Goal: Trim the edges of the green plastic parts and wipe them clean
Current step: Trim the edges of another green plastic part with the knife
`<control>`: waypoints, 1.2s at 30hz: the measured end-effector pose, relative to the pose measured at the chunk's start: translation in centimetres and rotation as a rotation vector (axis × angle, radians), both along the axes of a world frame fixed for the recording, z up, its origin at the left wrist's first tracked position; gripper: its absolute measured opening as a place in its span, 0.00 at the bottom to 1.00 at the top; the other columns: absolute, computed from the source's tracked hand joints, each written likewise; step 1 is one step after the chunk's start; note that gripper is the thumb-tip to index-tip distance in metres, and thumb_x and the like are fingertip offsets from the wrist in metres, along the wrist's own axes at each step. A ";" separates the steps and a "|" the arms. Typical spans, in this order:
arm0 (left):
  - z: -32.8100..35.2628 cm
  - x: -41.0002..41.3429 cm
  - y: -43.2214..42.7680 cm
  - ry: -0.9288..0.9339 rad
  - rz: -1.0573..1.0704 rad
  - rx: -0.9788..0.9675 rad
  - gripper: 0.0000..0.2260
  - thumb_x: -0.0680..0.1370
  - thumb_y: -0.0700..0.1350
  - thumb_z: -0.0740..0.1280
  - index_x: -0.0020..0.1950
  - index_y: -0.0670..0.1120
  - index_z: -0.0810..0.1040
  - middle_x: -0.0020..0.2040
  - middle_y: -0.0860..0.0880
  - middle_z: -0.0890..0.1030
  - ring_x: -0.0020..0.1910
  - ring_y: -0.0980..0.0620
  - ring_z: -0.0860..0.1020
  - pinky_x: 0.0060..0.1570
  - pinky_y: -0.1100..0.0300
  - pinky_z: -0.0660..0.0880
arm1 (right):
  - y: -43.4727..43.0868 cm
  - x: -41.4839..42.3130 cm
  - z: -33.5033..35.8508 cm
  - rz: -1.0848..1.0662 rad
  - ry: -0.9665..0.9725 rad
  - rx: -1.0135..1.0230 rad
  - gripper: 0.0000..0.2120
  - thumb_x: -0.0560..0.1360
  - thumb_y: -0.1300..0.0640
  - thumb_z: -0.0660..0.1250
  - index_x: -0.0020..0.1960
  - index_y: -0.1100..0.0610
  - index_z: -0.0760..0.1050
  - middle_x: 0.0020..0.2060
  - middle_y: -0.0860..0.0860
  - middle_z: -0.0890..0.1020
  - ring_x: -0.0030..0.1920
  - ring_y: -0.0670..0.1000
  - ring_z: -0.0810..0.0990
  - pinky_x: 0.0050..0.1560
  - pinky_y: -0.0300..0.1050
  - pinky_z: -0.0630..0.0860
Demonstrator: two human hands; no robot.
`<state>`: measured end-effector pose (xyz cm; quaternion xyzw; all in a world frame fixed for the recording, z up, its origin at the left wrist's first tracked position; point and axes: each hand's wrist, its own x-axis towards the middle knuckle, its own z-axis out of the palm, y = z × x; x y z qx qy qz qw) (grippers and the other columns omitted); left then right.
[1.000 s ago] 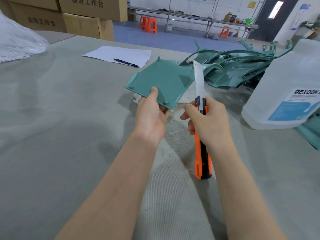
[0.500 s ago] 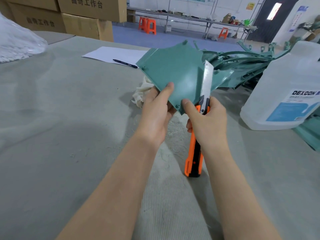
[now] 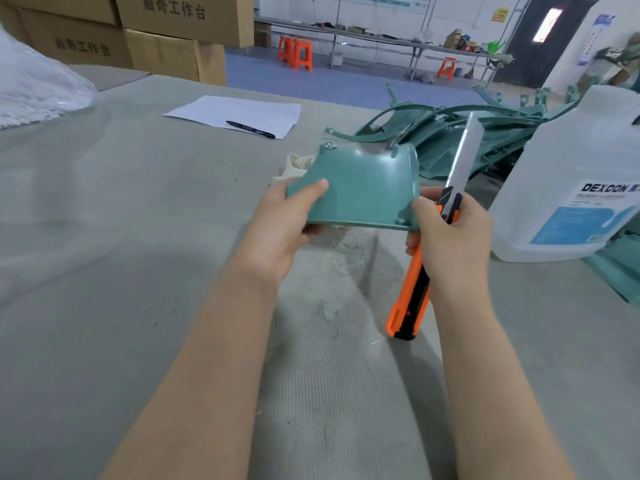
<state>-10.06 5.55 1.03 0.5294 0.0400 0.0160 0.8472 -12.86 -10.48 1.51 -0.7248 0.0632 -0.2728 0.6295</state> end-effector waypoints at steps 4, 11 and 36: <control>0.0 -0.2 -0.2 0.059 -0.121 -0.103 0.05 0.79 0.37 0.65 0.47 0.46 0.77 0.44 0.48 0.81 0.39 0.54 0.80 0.33 0.62 0.78 | -0.1 -0.1 0.0 0.001 -0.067 0.117 0.04 0.74 0.62 0.65 0.43 0.54 0.75 0.29 0.49 0.74 0.25 0.47 0.73 0.27 0.39 0.72; 0.5 -0.9 0.3 0.112 -0.299 -0.189 0.10 0.75 0.36 0.63 0.53 0.44 0.79 0.47 0.45 0.83 0.40 0.48 0.83 0.39 0.55 0.82 | -0.7 -0.2 0.3 0.033 -0.081 0.205 0.04 0.77 0.60 0.67 0.43 0.54 0.75 0.30 0.48 0.75 0.24 0.47 0.73 0.27 0.40 0.72; 1.1 -0.9 -0.3 0.130 -0.047 -0.346 0.05 0.79 0.39 0.65 0.53 0.41 0.77 0.40 0.45 0.82 0.36 0.52 0.81 0.30 0.64 0.78 | 0.9 -0.4 -0.2 0.105 0.025 -0.176 0.21 0.83 0.47 0.55 0.39 0.59 0.73 0.26 0.49 0.74 0.23 0.45 0.71 0.24 0.39 0.70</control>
